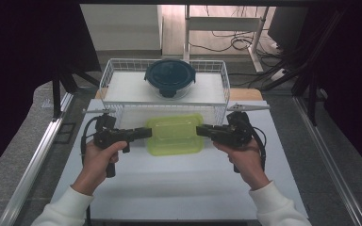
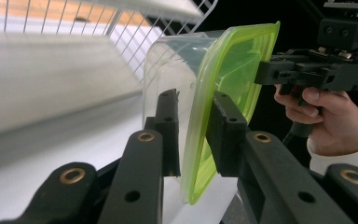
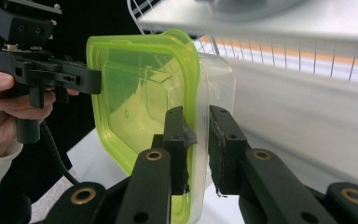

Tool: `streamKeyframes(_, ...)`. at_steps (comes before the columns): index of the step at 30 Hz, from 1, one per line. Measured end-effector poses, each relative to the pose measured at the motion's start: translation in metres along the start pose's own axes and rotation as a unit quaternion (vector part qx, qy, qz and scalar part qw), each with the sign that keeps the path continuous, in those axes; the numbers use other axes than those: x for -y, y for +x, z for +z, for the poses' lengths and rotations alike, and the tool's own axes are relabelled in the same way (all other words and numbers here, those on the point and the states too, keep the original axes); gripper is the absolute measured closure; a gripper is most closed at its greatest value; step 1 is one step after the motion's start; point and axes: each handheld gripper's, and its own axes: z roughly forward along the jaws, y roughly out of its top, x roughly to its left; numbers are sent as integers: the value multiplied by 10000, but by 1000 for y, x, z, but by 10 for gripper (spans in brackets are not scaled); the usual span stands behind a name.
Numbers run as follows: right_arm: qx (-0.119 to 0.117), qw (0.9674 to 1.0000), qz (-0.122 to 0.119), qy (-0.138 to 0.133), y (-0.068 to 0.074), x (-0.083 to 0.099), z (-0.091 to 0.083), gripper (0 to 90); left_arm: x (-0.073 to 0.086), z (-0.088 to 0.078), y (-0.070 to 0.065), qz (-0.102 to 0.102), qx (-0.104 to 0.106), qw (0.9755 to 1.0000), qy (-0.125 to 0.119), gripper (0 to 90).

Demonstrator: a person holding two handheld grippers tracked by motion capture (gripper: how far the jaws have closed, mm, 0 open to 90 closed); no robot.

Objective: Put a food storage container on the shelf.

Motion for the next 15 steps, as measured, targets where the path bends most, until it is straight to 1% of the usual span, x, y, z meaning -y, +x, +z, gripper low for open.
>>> streamKeyframes(2,3,10000,-35,-36,3,-9,-3,772,-8,-3,-3,61,-3,10000,-30,752)
streamKeyframes(3,27,9999,-93,-67,5,-17,-5,772,-13,-4,-5,109,-15,9999,-33,752)
streamKeyframes(4,27,9999,-93,-67,5,-17,-5,772,-17,-6,-6,160,-26,9999,-36,752)
streamKeyframes(5,50,9998,-144,-88,6,-25,-6,772,-21,-7,-8,193,-43,9998,-49,752)
streamKeyframes(6,50,9998,-144,-88,6,-25,-6,772,-26,-8,-9,221,-55,9997,-66,752)
streamKeyframes(10,58,9997,-191,-158,7,-40,-8,772,-41,-11,-13,283,-40,9995,-102,752)
streamKeyframes(11,60,9996,-217,-195,8,-46,-9,772,-45,-12,-14,299,-35,9995,-115,751)
streamKeyframes(12,60,9996,-217,-195,8,-46,-9,772,-48,-13,-15,305,-45,9994,-129,751)
streamKeyframes(14,69,9994,-247,-229,9,-53,-10,772,-57,-14,-17,350,-55,9993,-141,750)
streamKeyframes(15,59,9994,-240,-260,9,-59,-11,771,-61,-15,-18,366,-68,9992,-149,751)
